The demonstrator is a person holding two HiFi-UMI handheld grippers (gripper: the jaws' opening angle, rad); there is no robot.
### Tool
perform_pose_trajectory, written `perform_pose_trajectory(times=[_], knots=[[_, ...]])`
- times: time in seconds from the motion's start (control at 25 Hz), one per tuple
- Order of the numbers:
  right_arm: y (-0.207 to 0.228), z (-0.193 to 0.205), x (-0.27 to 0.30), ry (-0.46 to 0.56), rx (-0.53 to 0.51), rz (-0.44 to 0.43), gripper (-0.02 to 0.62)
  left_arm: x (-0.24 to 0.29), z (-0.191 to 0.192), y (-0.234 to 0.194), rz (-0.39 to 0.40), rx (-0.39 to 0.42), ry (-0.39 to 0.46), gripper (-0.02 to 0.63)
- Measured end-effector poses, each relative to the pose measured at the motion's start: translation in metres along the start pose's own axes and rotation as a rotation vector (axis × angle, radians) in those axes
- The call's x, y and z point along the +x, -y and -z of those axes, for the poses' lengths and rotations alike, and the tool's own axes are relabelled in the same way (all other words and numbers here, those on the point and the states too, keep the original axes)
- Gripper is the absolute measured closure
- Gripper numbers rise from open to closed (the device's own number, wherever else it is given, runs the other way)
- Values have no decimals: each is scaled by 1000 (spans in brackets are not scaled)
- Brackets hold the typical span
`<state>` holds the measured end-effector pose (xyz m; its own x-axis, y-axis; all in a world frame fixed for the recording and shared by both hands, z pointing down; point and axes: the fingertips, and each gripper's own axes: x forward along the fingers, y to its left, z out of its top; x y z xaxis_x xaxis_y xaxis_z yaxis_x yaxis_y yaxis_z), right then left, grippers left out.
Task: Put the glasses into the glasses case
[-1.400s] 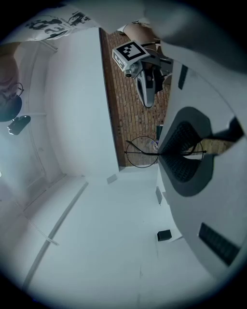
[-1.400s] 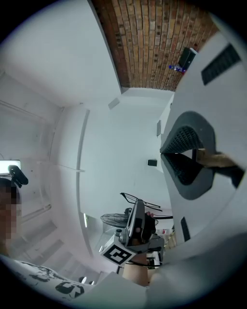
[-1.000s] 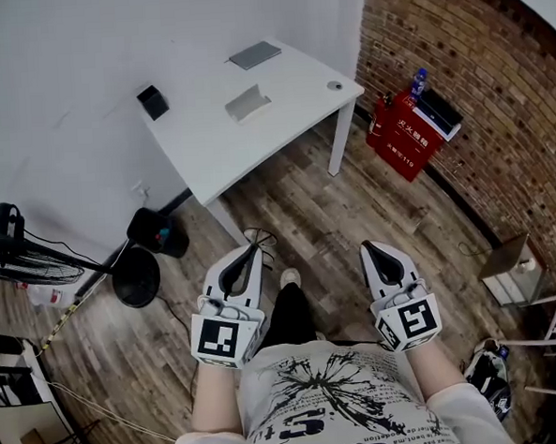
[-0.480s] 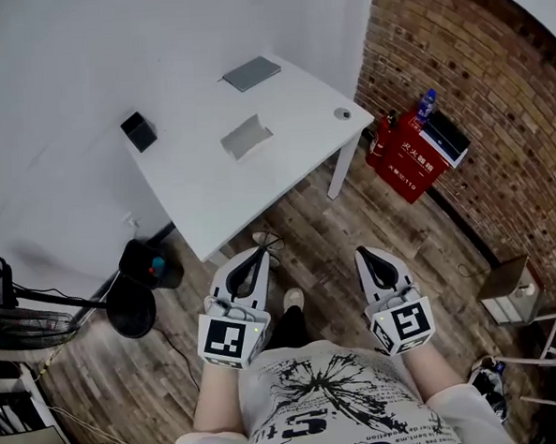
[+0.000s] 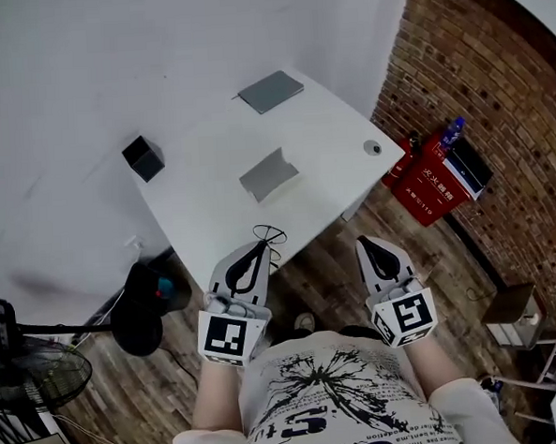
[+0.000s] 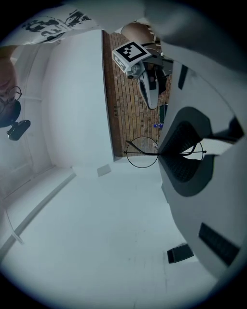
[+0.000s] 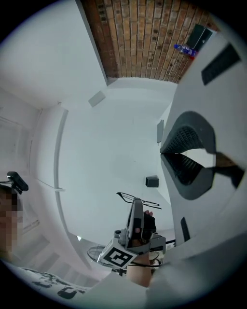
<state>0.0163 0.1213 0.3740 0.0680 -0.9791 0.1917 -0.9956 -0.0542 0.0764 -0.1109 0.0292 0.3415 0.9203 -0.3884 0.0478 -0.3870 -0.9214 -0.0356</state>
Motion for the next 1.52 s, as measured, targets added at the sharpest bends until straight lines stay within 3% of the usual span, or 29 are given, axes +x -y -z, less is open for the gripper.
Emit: perform_pose_trajectory(times=[0.2, 0.36, 0.48, 0.76, 0.96, 1.32, 1.52], knots=[[16, 4, 50, -37, -5, -47, 580, 30, 16, -32, -37, 9, -72, 591], [32, 5, 91, -48, -11, -109, 580, 55, 23, -55, -105, -24, -68, 591], [46, 5, 124, -47, -20, -177, 580, 77, 29, -67, -160, -21, -87, 591], [81, -2, 197, -60, -63, -381, 580, 136, 49, -96, -273, 1, -262, 591], [104, 2, 244, -75, -81, -502, 580, 168, 70, -106, -340, -13, -326, 591], [109, 34, 301, -126, -109, -658, 580, 203, 128, -137, -321, 16, -539, 591], [115, 49, 323, -150, -103, -679, 580, 222, 166, -141, -235, 69, -681, 591]])
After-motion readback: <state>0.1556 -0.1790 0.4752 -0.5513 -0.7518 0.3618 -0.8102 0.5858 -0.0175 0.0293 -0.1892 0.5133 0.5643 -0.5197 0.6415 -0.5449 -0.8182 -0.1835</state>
